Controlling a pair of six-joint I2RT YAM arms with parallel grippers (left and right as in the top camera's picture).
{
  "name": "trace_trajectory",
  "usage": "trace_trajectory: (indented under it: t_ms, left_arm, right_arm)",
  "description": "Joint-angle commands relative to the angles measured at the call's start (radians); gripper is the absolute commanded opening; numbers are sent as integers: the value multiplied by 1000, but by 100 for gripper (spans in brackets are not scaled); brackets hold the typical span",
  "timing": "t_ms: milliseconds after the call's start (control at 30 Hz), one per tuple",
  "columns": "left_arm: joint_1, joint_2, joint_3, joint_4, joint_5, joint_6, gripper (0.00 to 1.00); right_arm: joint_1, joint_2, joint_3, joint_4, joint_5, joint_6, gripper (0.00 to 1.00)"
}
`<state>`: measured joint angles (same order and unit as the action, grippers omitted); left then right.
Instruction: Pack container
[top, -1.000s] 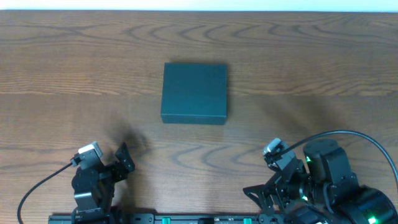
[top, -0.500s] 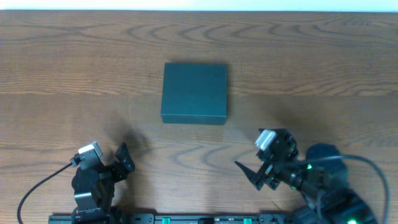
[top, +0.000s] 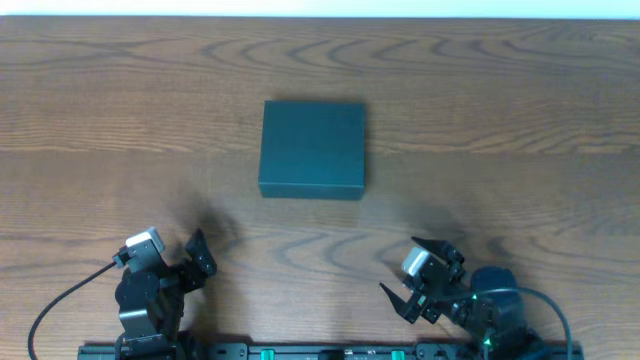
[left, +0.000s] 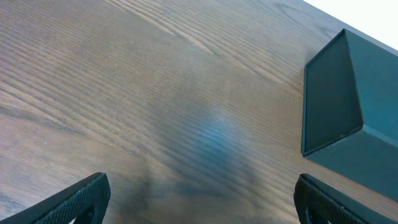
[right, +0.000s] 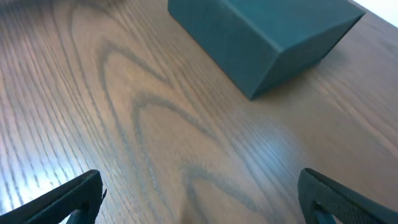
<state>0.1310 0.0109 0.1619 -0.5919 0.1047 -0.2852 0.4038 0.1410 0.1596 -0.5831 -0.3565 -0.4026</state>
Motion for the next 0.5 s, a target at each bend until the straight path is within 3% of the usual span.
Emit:
trace_trajectory:
  t_ms: [0,467]
  left_arm:
    - [5,-7,-8,5,3,-3,95]
    - [5,-7,-8,5,3,-3,95]
  right_arm:
    - [-9,-43,-5,4,13,-2,99]
    - [-8,-135,-5,4,9,39,99]
